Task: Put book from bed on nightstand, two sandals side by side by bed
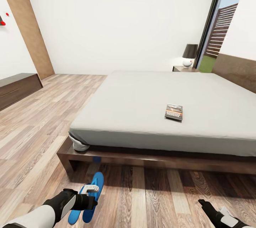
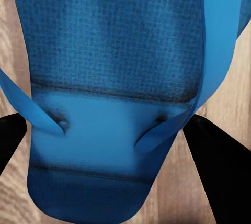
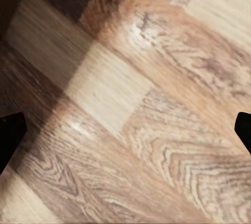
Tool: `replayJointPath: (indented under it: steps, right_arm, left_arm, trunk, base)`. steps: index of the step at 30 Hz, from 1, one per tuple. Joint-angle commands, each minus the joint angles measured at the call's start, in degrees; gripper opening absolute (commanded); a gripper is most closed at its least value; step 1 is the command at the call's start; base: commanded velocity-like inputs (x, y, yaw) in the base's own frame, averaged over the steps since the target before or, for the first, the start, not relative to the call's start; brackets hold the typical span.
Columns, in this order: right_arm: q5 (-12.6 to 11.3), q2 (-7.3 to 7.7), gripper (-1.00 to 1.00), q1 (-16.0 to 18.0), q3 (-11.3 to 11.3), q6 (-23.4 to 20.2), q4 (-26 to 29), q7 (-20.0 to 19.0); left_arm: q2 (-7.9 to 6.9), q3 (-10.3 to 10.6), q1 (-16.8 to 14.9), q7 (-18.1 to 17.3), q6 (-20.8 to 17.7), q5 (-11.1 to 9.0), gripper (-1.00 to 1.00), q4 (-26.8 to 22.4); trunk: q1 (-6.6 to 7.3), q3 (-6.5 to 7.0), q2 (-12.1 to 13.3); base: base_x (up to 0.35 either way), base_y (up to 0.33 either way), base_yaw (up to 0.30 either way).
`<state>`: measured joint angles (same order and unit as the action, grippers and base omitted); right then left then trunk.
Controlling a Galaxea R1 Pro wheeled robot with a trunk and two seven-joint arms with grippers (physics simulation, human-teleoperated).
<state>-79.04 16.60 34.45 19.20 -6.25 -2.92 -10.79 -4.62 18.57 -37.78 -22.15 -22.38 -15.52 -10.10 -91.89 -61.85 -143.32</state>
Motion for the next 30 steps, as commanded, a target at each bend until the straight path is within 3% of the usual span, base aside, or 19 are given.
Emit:
replayJointPath:
  steps: [1,4,9,12,15,21,26,30]
  right_arm:
    - [-0.5,-0.01,1.0,0.1,0.5,-0.2,-0.2,-1.6]
    - [-0.3,0.11,1.0,-0.2,0.5,-0.4,-0.2,-7.5]
    - [0.1,1.63,1.0,-2.8,0.6,-0.7,-0.2,-23.9]
    - [0.1,2.44,1.0,-4.1,0.6,-0.7,-0.2,-30.3]
    - [0.1,2.87,1.0,-5.0,0.6,-0.7,-0.2,-33.8]
    - [0.2,3.08,1.0,-6.3,0.7,-0.7,-0.2,-36.8]
    - [0.2,2.79,1.0,-6.6,0.9,-0.6,-0.2,-38.0]
    - [0.2,2.64,1.0,-6.7,1.0,-0.6,-0.2,-38.3]
  left_arm:
    - [-0.04,0.4,0.0,0.0,-0.4,-0.6,-1.0,-0.1]
    - [-0.04,0.3,0.0,0.1,-0.3,-0.6,-1.0,-0.1]
    - [-0.04,0.3,0.0,0.0,-0.4,-0.6,-1.0,-0.1]
    - [-0.04,0.3,0.0,0.0,-0.3,-0.6,-1.0,-0.1]
    - [-0.11,0.3,0.0,0.0,-0.3,-0.6,-1.0,-0.1]
    - [-0.2,0.2,0.0,0.1,-0.7,-0.5,-1.0,-0.1]
    - [-0.49,0.0,0.0,0.1,-0.8,-0.6,-1.0,-0.1]
    - [-0.54,-0.1,0.0,0.2,-0.8,-0.7,-1.0,-0.1]
  trunk:
    - [0.01,-0.05,0.0]
    - [0.01,-0.05,0.0]
    - [0.01,-0.05,0.0]
    - [0.01,-0.05,0.0]
    - [0.01,-0.05,0.0]
    - [0.01,-0.05,0.0]
    - [0.01,-0.05,0.0]
    - [-0.09,-0.94,-0.1]
  base:
    - [0.0,0.0,0.0]
    - [0.0,0.0,0.0]
    - [0.0,0.0,0.0]
    - [0.0,0.0,0.0]
    - [0.0,0.0,0.0]
    - [0.0,0.0,0.0]
    - [0.0,0.0,0.0]
    - [0.0,0.0,0.0]
